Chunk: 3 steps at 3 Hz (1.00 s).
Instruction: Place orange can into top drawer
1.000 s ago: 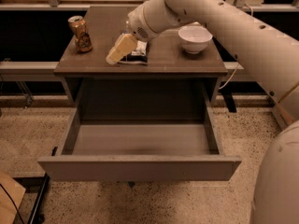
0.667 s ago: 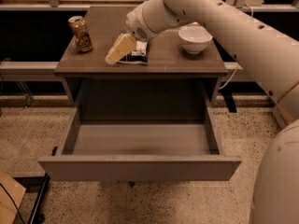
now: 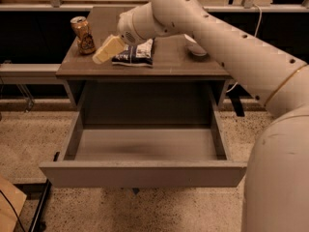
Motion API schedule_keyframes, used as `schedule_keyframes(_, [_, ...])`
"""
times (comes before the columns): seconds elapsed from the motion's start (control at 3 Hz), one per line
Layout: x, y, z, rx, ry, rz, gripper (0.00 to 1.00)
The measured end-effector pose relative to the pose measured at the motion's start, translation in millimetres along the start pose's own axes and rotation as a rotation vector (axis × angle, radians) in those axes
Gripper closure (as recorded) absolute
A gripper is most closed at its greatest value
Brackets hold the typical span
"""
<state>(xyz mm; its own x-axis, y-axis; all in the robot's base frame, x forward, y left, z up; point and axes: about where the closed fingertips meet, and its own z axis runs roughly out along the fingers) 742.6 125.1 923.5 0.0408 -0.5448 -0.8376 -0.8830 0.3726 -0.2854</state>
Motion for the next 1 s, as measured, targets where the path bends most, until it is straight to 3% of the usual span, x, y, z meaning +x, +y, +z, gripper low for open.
schedule_keyframes(1.0, [-4.5, -21.4, 98.6, -0.042, -0.120, 0.070, 0.00])
